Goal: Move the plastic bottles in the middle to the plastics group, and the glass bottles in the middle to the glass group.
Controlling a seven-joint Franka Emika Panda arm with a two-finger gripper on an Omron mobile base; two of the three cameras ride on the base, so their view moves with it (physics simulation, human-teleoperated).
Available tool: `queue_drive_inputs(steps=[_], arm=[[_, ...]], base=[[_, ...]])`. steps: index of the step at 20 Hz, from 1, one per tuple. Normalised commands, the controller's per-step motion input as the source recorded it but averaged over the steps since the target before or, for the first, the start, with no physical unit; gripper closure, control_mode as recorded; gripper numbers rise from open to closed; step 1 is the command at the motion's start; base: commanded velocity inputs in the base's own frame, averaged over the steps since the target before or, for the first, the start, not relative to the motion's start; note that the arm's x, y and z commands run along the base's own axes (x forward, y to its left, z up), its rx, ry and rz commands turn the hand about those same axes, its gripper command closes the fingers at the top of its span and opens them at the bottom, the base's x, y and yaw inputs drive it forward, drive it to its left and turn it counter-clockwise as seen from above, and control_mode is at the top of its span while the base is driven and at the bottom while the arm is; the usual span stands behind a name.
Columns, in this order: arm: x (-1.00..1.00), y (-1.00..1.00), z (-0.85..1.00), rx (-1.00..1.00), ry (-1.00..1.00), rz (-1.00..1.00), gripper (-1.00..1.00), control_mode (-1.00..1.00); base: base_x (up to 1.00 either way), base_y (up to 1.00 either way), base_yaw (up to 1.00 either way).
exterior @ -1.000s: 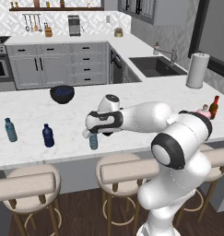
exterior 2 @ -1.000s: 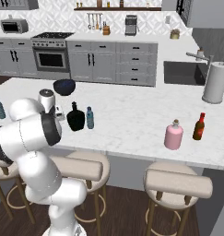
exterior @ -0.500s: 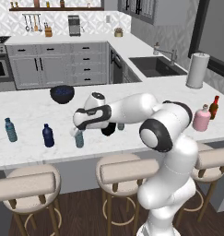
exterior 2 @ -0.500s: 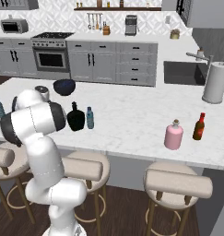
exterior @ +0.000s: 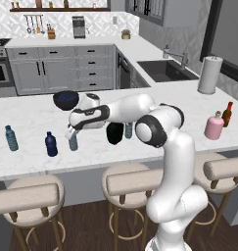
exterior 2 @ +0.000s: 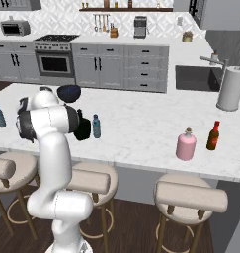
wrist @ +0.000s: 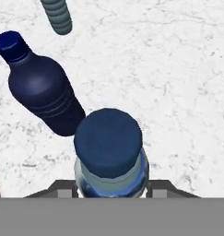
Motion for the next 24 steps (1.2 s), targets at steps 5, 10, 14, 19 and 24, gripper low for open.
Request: queue_drive_inputs(steps=[5,10,14,19,24], arm=[[0.05,0.46,-0.02,0.0,0.0,0.09,1.0,-1.0],[0.01,0.21,-0.12,0.0,-0.03,0.02,1.0,-1.0],[0.1,0.0,-0.1,0.0,0.0,0.0,1.0,-1.0],[0.14,0.0,0.0,0.08,0.0,0.0,1.0,-1.0],[0.13,0.07,-0.01,0.08,0.0,0.01,1.0,-1.0]], base=[[0.0,0.0,0.0],[0.0,0.0,0.0],[0.0,0.0,0.0],[0.0,0.0,0.0],[0.0,0.0,0.0]])
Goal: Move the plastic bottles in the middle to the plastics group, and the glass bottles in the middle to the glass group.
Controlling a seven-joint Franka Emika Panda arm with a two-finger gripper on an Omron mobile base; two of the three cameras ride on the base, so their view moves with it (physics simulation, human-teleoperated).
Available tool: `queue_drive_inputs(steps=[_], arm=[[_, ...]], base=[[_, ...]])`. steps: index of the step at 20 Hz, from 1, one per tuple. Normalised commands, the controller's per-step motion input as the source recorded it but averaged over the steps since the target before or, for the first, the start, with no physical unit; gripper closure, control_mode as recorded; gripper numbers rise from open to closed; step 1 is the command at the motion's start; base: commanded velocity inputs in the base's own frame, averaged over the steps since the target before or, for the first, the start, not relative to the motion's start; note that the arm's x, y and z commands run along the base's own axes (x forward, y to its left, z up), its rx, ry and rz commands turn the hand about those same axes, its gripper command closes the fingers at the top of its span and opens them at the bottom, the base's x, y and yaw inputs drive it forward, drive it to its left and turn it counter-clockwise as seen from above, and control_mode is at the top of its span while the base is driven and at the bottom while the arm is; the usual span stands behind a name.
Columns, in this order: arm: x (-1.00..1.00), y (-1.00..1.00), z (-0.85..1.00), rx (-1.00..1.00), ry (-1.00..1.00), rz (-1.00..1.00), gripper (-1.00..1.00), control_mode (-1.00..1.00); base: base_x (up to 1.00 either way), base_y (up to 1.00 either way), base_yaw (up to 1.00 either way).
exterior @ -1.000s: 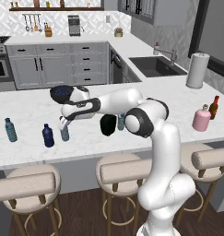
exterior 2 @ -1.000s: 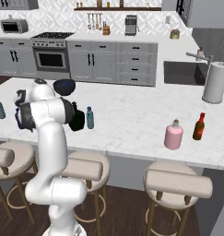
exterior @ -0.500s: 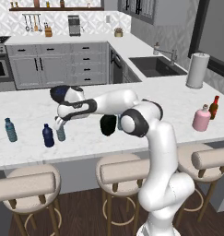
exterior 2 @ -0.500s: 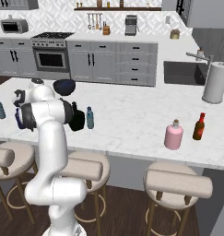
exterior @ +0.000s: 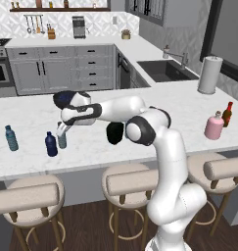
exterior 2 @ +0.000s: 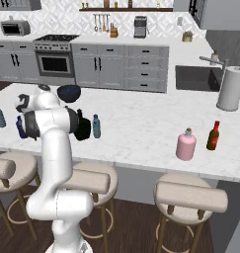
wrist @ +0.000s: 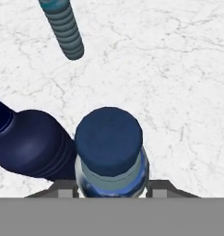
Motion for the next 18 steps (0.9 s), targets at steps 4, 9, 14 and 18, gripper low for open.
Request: queue_drive_inputs(steps=[4,9,14,18], arm=[[0.0,0.14,-0.17,0.0,0.0,0.0,1.0,-1.0],[0.0,0.14,-0.1,0.0,0.0,0.0,1.0,-1.0],[0.0,0.0,0.0,0.0,0.0,0.0,-1.0,-1.0],[0.0,0.0,0.0,0.0,0.0,0.0,-1.0,-1.0]], base=[[0.0,0.0,0.0],[0.0,0.0,0.0],[0.0,0.0,0.0],[0.0,0.0,0.0]])
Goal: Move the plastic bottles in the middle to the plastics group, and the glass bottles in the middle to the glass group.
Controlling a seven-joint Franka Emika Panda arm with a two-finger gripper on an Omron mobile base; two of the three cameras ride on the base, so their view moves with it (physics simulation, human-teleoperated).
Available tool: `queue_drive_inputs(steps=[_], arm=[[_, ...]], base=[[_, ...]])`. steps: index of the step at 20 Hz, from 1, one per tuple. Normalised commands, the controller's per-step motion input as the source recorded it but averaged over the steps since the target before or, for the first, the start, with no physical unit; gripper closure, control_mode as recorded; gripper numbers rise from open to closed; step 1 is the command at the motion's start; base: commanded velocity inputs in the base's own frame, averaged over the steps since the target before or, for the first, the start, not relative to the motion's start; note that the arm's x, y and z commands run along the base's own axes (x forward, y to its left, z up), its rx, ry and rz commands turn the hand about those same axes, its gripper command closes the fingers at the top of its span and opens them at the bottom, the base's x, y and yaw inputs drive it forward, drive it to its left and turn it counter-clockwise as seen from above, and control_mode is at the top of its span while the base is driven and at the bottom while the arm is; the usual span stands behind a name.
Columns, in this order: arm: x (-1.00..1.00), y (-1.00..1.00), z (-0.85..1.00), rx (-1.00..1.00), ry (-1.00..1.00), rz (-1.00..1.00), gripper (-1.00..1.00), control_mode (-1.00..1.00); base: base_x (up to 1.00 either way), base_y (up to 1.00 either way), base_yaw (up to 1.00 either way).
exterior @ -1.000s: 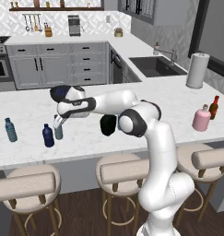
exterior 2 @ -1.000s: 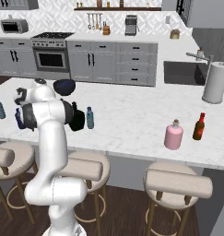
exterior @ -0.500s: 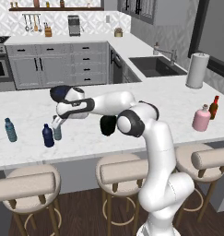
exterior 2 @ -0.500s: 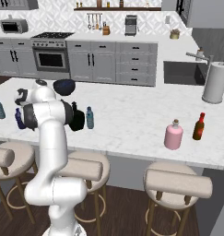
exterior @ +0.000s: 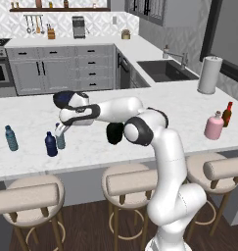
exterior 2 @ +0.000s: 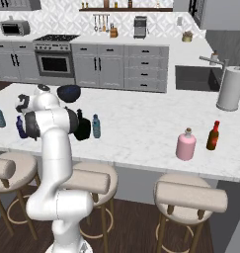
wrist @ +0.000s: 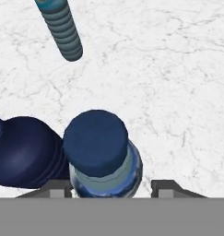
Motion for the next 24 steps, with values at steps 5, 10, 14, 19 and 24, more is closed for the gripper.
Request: queue_drive_inputs(steps=[5,10,14,19,24], arm=[[0.0,0.0,0.0,0.0,0.0,0.0,-1.0,-1.0],[-0.05,-0.02,0.17,0.0,-0.05,0.0,-1.0,-1.0],[-0.14,-0.07,0.33,0.0,-0.05,0.0,-1.0,-1.0],[-0.11,-0.31,0.22,0.0,-0.01,-0.03,-1.0,-1.0],[-0.15,-0.45,0.22,0.0,0.0,-0.12,-1.0,-1.0]], base=[[0.0,0.0,0.0],[0.0,0.0,0.0],[0.0,0.0,0.0],[0.0,0.0,0.0],[0.0,0.0,0.0]])
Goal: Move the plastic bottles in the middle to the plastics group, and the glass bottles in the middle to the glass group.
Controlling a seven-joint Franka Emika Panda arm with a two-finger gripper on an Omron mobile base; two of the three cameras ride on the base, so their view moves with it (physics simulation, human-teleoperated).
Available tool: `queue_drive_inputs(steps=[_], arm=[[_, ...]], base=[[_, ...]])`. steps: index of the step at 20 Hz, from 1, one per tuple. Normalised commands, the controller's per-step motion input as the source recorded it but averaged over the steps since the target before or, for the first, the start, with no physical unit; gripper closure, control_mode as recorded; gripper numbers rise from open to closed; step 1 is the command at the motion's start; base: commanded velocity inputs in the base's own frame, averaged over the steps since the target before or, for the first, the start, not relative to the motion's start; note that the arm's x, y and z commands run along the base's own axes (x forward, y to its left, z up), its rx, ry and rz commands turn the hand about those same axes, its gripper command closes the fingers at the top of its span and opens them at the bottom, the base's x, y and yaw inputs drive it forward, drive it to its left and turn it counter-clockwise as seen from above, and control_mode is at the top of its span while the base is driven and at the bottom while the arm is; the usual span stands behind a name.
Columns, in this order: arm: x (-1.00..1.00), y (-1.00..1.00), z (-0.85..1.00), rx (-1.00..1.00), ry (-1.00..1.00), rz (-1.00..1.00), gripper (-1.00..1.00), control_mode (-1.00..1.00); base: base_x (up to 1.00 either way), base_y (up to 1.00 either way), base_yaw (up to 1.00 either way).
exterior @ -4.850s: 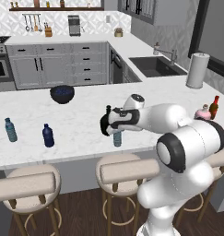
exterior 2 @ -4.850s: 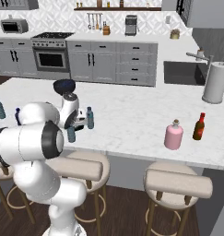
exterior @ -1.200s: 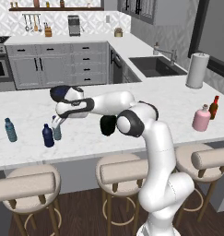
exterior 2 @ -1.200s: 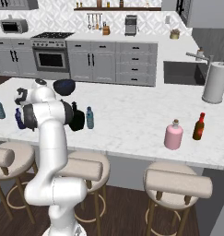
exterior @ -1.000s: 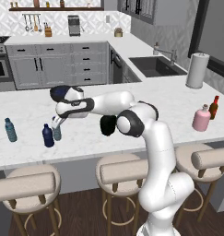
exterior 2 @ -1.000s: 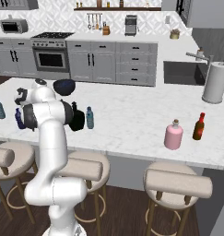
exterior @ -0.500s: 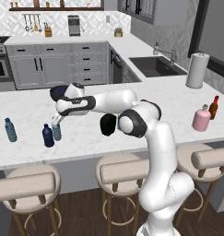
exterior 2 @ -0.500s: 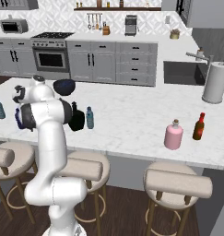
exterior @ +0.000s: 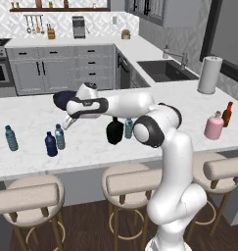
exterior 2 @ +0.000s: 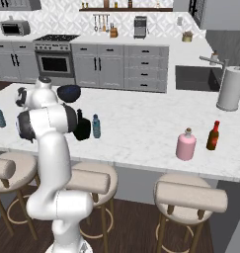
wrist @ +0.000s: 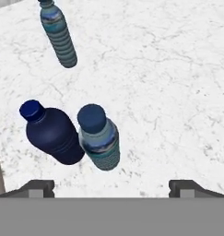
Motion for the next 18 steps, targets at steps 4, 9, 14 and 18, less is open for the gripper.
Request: queue_drive_inputs(steps=[4,9,14,18], arm=[[-0.2,-0.52,0.26,0.0,0.0,-0.18,-1.0,-1.0],[-0.25,-0.53,0.36,-0.01,0.0,-0.26,-1.0,-1.0],[-0.29,-0.54,0.46,-0.11,0.02,-0.3,-1.0,-1.0],[-0.17,-0.67,0.35,-0.16,0.02,-0.32,-1.0,-1.0]], base=[[0.0,0.0,0.0],[0.0,0.0,0.0],[0.0,0.0,0.0],[0.0,0.0,0.0]])
